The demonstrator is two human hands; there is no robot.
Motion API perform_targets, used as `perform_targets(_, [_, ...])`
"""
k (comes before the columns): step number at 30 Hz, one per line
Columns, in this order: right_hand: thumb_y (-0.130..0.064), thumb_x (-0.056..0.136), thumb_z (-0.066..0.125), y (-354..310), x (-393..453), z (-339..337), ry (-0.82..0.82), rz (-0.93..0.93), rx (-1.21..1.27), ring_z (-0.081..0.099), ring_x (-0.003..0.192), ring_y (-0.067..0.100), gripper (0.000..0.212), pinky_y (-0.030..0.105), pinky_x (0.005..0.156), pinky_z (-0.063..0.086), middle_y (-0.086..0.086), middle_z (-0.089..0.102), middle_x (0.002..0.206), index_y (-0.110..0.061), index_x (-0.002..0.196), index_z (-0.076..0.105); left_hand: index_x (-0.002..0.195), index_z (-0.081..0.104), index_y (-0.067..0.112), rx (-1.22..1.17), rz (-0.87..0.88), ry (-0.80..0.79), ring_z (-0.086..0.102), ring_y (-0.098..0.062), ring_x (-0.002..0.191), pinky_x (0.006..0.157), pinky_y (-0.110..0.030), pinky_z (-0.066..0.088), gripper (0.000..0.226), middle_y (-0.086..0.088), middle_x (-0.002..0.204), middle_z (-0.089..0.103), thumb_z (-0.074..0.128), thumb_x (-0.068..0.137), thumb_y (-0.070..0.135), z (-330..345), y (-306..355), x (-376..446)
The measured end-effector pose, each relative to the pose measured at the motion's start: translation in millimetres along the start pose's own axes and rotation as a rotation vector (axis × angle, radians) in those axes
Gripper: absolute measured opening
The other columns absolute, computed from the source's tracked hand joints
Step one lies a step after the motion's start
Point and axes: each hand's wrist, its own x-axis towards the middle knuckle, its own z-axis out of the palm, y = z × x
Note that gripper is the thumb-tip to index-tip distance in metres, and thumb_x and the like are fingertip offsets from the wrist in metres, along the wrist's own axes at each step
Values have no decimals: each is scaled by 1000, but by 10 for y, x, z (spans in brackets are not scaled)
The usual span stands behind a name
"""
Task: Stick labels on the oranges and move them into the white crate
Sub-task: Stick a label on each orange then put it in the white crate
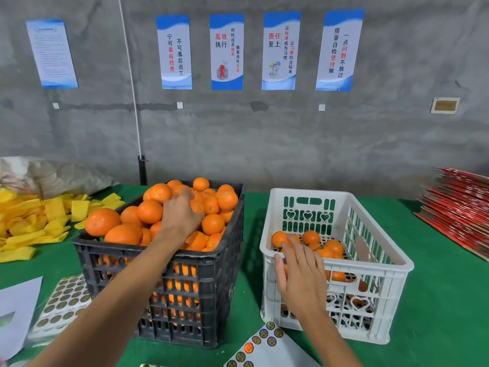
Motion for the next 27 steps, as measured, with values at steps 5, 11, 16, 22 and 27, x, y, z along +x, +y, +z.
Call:
perform_targets(5, [-46,99,60,-259,17,-279,-87,46,376,44,142,15,58,38,118,36,-5,47,156,-17,149,49,131,56,24,-453,229,120,59,-9,110,92,-26,50,64,8,124,61,89,77,35,-310,320,-613])
perform_targets(11, [-59,98,57,-741,-412,-432,-95,27,822,49,134,3,64,13,103,43,-23,39,152,-40,154,33,139,54,29,-635,404,-9,52,-21,132,103,-27,47,64,10,138,50,84,83,33,-15,370,-1766])
perform_targets(16, [-55,92,65,-610,-1143,-196,-321,139,819,58,113,4,56,21,89,52,-24,46,133,-44,143,45,144,47,39,-883,-17,-493,62,-11,121,92,-25,56,72,14,137,54,82,83,54,445,-1,-2361])
perform_targets(22, [-51,96,63,-368,-1423,-3,-635,134,731,57,118,-3,43,30,103,49,-27,59,130,-32,134,61,142,48,24,-716,-271,-666,65,-9,107,87,-19,54,68,4,122,62,79,86,48,892,-315,-2553])
perform_targets(27, [-56,104,39,-165,-1499,166,-792,-9,363,33,147,10,60,30,123,25,-8,40,160,-24,154,42,135,50,36,-746,-324,-601,65,-10,110,87,-18,53,56,9,123,63,70,88,58,1038,-413,-2687])
